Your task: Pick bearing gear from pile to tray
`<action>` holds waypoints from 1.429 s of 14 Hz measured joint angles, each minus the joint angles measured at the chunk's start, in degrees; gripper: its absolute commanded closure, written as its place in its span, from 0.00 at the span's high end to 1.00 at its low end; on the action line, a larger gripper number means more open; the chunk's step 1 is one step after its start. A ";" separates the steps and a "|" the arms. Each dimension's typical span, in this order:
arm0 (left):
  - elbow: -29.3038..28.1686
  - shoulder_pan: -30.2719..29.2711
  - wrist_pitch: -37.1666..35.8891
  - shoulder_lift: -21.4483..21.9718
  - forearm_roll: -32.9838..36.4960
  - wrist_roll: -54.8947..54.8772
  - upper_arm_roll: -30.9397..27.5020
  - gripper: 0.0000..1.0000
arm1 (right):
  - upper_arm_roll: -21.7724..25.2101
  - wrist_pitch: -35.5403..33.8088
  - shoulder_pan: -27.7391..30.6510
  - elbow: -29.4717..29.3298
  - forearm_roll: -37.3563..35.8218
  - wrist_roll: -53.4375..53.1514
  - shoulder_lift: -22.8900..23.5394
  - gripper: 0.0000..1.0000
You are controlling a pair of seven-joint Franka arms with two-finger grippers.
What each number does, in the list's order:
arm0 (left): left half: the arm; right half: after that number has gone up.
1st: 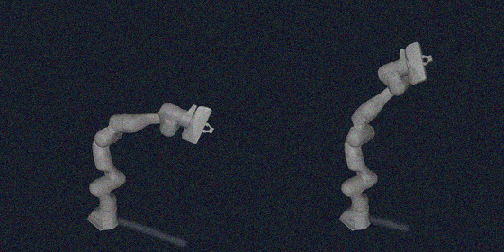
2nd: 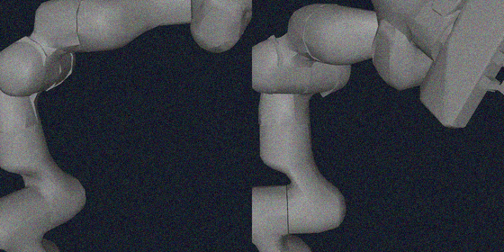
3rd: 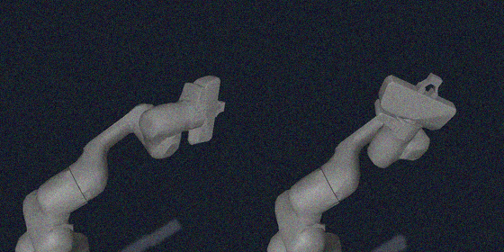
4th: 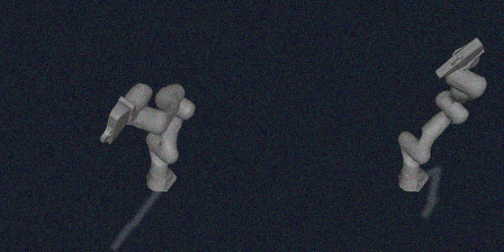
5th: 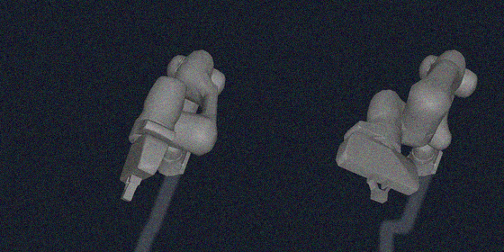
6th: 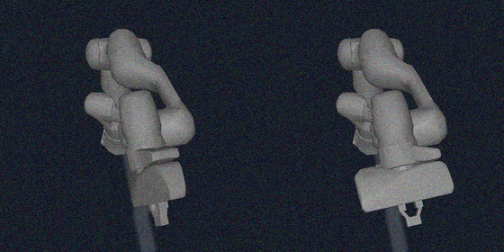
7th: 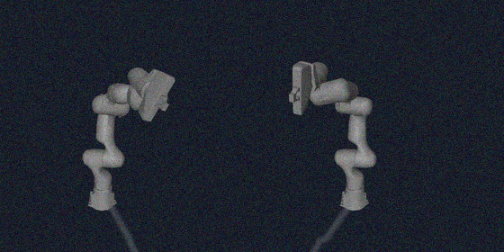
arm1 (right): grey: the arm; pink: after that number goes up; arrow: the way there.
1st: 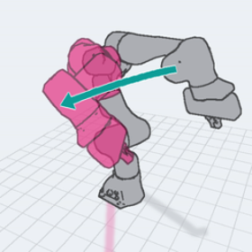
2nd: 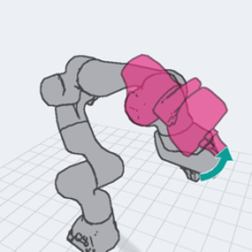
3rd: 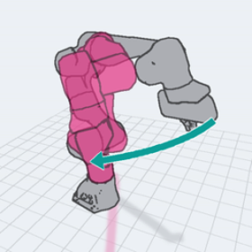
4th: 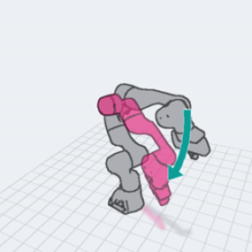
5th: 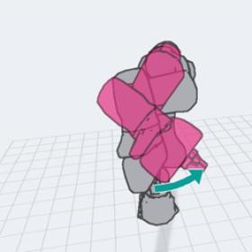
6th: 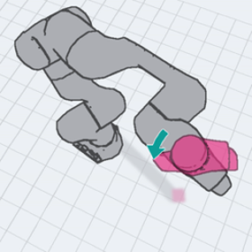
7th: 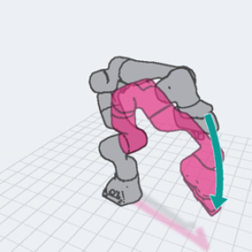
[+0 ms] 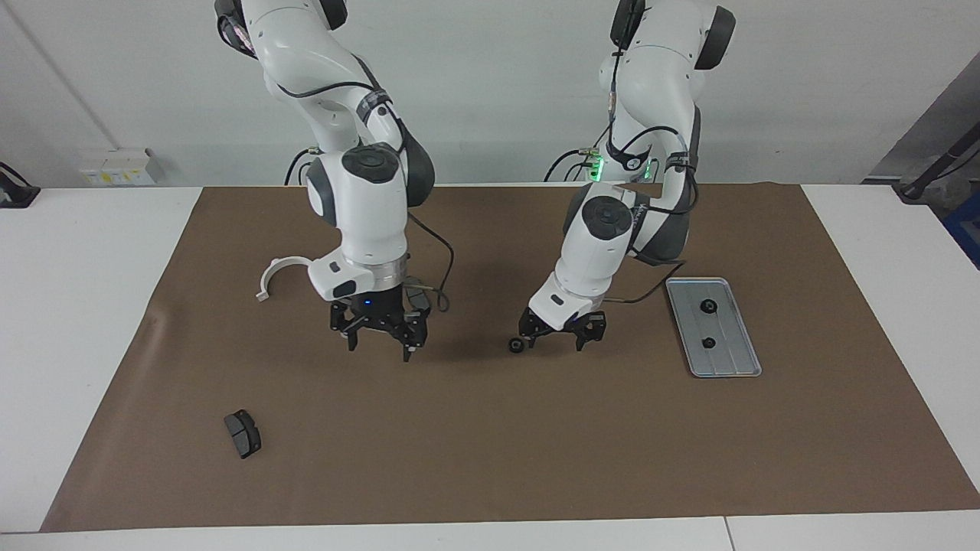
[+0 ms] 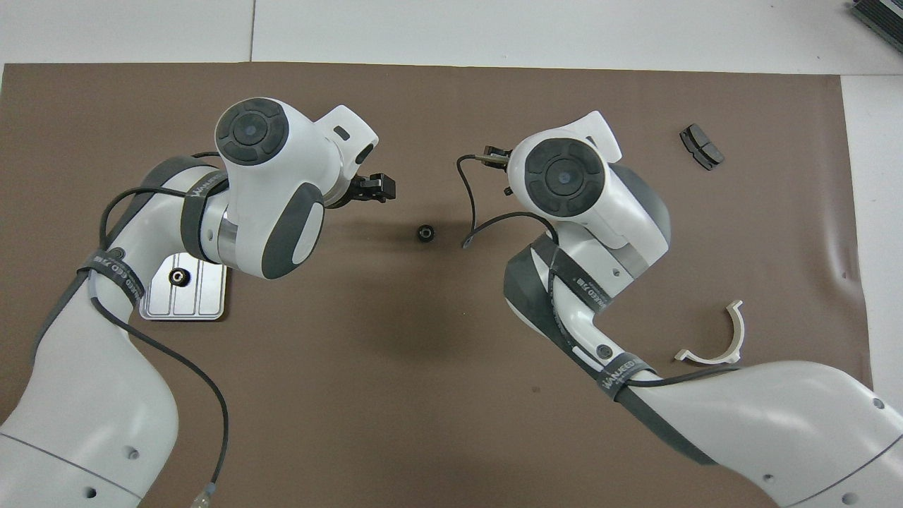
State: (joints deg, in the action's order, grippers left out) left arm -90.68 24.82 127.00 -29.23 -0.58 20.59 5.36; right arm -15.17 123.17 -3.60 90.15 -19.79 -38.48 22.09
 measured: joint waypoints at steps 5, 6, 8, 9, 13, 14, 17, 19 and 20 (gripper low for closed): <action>-0.49 2.46 1.54 -0.47 1.42 0.08 -0.07 1.00 | 8.77 -6.48 -0.26 -0.02 9.67 16.42 -5.37 1.00; -1.05 2.74 2.04 -0.65 1.50 0.04 -0.07 1.00 | 10.52 -8.14 -0.40 -0.02 11.64 19.24 -6.73 1.00; -1.99 3.42 3.02 -1.04 2.28 0.02 -0.06 1.00 | 14.11 -10.93 -0.53 -0.01 15.54 25.01 -9.38 1.00; -2.35 3.65 3.31 -1.14 2.65 0.02 -0.01 1.00 | 15.80 -12.39 -0.53 -0.01 16.88 27.47 -10.59 1.00; -3.82 5.09 4.43 -1.25 3.01 -0.04 0.02 0.99 | 21.06 -21.13 -0.52 -0.08 18.46 34.31 -15.89 1.00; -4.09 5.59 4.67 -1.35 3.02 -0.04 0.01 0.97 | 21.84 -24.13 -0.52 -0.10 18.49 35.00 -17.49 1.00; -4.29 6.35 4.92 -1.63 3.04 -0.04 -0.02 0.81 | 22.68 -31.52 -0.53 0.86 18.53 35.50 -21.75 1.00; -4.34 6.34 4.93 -1.68 3.06 -0.04 -0.15 0.72 | 22.67 -31.79 -0.59 2.23 18.53 35.50 -22.66 1.00; -4.40 6.34 4.93 -1.70 3.07 -0.04 -0.21 0.69 | 22.65 -31.79 -0.62 2.64 18.54 35.50 -22.64 1.00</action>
State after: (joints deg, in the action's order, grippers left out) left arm -95.08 31.16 131.93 -30.93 2.49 20.55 5.15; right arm 7.48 91.38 -4.23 92.79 -1.24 -2.98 -0.55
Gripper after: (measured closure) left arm 0.194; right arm 0.000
